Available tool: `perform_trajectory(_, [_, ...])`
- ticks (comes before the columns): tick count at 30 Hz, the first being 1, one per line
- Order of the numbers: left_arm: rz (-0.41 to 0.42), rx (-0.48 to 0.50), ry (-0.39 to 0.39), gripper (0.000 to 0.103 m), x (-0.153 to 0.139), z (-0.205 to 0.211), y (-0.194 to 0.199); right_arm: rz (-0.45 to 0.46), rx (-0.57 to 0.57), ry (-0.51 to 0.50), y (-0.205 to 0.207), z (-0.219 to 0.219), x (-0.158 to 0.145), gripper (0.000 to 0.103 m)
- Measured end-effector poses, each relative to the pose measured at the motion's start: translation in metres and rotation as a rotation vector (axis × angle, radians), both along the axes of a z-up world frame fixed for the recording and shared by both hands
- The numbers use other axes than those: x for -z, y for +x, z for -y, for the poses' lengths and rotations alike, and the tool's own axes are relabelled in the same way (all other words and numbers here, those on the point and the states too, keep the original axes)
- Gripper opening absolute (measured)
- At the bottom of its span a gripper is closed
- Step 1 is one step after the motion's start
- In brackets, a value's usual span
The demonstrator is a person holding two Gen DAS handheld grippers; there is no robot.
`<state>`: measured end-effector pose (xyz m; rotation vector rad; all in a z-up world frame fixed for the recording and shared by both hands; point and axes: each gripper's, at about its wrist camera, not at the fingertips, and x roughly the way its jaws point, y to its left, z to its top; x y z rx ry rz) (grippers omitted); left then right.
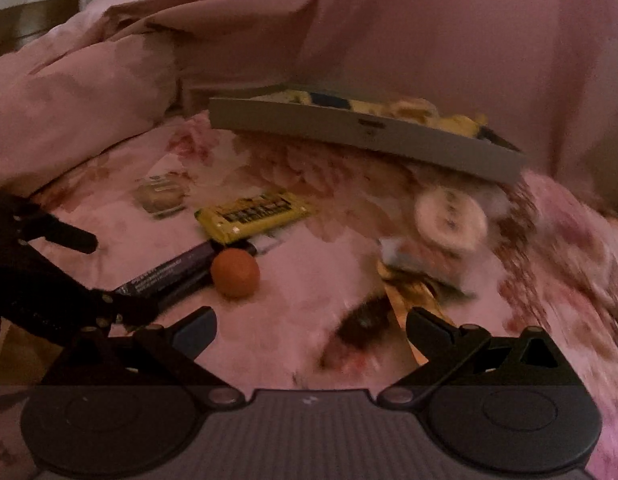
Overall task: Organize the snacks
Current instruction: 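Grasp the black stick packet with the left tool while the right tool approaches the mandarin, then grasp the mandarin with the right tool while the left tool lifts the black packet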
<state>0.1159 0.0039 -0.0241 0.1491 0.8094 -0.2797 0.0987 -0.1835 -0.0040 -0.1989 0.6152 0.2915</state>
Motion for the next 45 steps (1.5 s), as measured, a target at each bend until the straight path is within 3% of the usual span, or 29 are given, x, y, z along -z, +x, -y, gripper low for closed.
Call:
perform_trajectory(11, [-0.009,0.109,0.043,0.101,0.004,0.004,0.009,-0.038,-0.186,0.053,0.041,0.004,0.008,0.089])
perform_trajectory(21, [0.045,0.19,0.028,0.08,0.007,0.009,0.007,-0.114,-0.243,0.15,0.058,-0.007,0.016,0.07])
perform_trajectory(26, [0.057,0.19,0.028,0.07,0.008,0.008,0.011,-0.145,-0.229,0.206,0.061,-0.008,0.02,0.057])
perform_trajectory(28, [0.061,0.185,0.025,0.062,0.008,0.008,0.012,-0.141,-0.224,0.221,0.061,-0.007,0.02,0.045])
perform_trajectory(30, [0.067,0.179,0.023,0.056,0.007,0.008,0.013,-0.138,-0.21,0.236,0.06,-0.005,0.019,0.04])
perform_trajectory(34, [0.064,0.182,0.008,0.047,0.006,0.009,0.015,-0.132,-0.169,0.199,0.056,-0.001,0.014,0.039])
perform_trajectory(41, [0.048,0.196,-0.007,0.049,0.009,0.019,0.033,-0.137,-0.112,0.162,0.048,0.004,0.012,0.039])
perform_trajectory(45, [0.037,0.184,-0.017,0.038,0.008,0.018,0.037,-0.126,-0.106,0.149,0.047,0.001,0.015,0.039])
